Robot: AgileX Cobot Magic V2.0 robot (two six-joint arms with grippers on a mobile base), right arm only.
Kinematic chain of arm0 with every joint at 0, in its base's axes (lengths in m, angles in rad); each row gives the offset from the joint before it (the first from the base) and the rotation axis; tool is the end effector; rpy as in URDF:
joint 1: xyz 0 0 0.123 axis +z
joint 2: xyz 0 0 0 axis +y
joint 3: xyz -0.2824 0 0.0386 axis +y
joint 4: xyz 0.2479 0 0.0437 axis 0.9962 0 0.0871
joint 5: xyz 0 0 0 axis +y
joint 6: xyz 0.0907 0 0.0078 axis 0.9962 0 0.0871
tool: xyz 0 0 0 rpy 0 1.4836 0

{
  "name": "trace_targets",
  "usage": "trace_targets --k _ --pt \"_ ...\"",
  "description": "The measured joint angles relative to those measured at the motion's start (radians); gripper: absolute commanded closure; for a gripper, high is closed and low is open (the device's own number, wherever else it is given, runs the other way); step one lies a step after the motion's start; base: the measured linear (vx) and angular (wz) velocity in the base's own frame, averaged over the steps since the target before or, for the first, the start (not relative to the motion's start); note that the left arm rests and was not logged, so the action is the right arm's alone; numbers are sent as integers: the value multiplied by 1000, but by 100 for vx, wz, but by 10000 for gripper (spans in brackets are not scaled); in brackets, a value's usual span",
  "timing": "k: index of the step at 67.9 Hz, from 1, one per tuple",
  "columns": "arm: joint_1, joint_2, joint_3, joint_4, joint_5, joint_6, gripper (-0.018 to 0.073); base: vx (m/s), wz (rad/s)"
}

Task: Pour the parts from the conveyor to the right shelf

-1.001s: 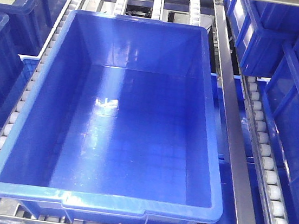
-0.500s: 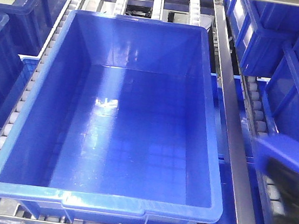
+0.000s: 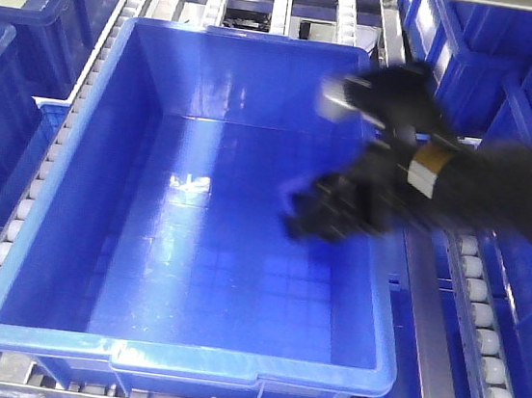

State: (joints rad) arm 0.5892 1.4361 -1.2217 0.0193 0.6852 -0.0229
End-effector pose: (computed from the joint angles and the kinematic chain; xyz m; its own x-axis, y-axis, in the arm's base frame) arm 0.2607 0.1756 0.3318 -0.5990 -0.4099 -0.6879 -0.5674 0.8234 0.0034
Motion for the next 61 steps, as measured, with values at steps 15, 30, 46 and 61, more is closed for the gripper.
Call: trace_targets --k 15,30,46,61 --pt "0 320 -296 -1 197 -12 565 0 0" --pt "0 561 -469 -1 277 -42 565 0 0" --pt "0 697 -531 -1 283 -59 565 0 0" --pt "1 729 -531 -2 285 -65 550 0 0"
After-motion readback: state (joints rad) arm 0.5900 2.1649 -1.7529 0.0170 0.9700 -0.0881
